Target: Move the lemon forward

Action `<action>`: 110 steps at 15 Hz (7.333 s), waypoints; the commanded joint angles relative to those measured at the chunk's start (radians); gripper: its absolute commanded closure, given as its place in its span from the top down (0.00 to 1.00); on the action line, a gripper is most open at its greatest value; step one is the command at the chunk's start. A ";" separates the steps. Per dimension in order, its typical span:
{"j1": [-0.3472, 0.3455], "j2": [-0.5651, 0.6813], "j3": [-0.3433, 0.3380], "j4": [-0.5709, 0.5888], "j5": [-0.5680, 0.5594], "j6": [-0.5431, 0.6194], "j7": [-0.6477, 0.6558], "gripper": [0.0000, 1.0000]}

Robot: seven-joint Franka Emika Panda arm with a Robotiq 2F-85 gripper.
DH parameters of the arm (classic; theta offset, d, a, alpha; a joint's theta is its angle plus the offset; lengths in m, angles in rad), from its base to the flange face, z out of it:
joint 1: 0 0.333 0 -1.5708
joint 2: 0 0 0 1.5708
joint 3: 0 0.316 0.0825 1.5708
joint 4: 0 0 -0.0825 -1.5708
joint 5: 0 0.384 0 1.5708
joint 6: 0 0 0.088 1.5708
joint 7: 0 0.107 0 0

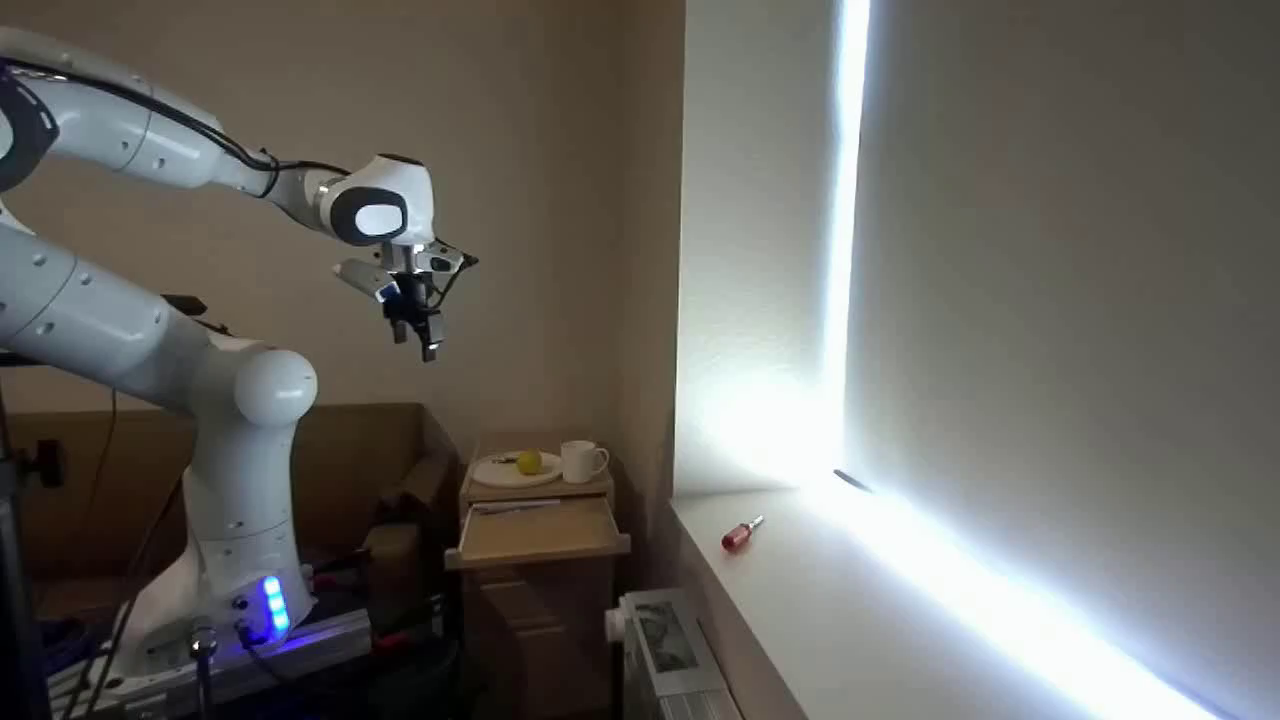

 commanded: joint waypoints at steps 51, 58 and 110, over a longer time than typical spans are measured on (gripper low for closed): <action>-0.454 1.282 0.920 0.675 -0.811 0.209 1.891 1.00; 0.009 1.383 0.412 0.878 -0.624 0.290 1.957 1.00; 0.440 1.959 -0.337 1.472 0.147 0.259 2.554 1.00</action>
